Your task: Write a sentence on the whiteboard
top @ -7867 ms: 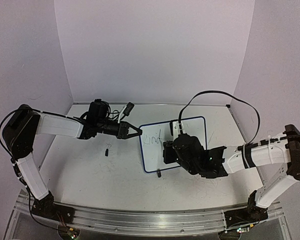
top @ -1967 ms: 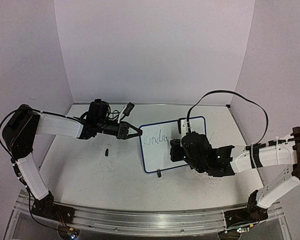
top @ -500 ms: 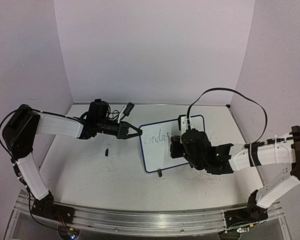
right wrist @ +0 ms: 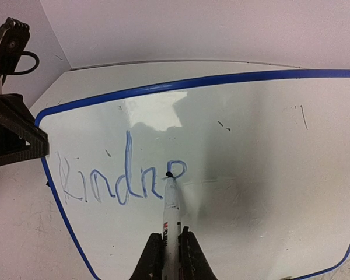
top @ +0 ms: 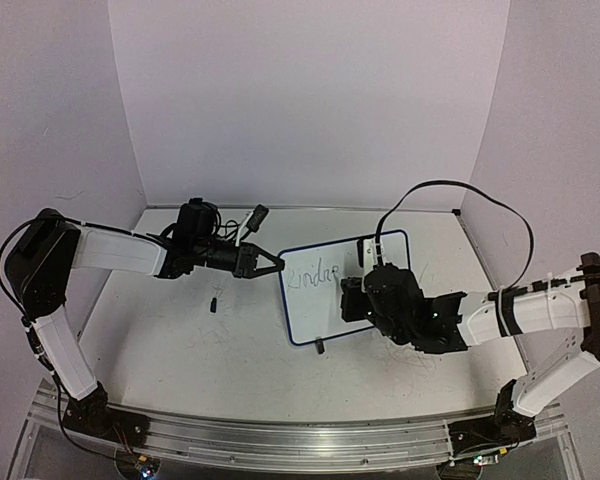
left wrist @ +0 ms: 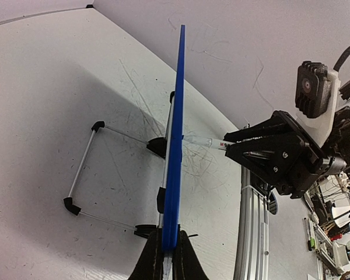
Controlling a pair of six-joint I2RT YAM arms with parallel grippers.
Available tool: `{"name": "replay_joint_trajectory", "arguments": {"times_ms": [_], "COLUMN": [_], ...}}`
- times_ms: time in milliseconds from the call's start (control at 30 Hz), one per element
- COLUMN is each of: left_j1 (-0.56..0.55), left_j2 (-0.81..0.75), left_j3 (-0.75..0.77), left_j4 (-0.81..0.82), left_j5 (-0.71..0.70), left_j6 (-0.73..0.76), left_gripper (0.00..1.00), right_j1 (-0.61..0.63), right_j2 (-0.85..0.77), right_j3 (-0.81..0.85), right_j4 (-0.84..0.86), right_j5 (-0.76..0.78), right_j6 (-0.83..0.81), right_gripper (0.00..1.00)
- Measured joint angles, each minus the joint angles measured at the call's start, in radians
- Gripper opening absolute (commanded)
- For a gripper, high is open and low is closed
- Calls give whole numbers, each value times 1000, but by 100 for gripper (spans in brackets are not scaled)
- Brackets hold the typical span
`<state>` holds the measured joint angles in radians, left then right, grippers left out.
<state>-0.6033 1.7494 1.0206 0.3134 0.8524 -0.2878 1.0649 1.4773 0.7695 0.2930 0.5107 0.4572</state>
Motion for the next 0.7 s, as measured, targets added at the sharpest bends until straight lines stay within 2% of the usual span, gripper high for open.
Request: {"name": "replay_joint_trajectory", "arguments": {"times_ms": [700], "left_j1": [0], "left_j2": [0], "left_j3": [0], "left_j4": [0], "left_j5": [0], "left_j6": [0], "left_gripper": [0], "right_j1": [1], "right_j2": [-9], "right_j3": [-31], "right_j4": [4], "right_j5": [-8], "right_j6": [15], "right_gripper": [0]}}
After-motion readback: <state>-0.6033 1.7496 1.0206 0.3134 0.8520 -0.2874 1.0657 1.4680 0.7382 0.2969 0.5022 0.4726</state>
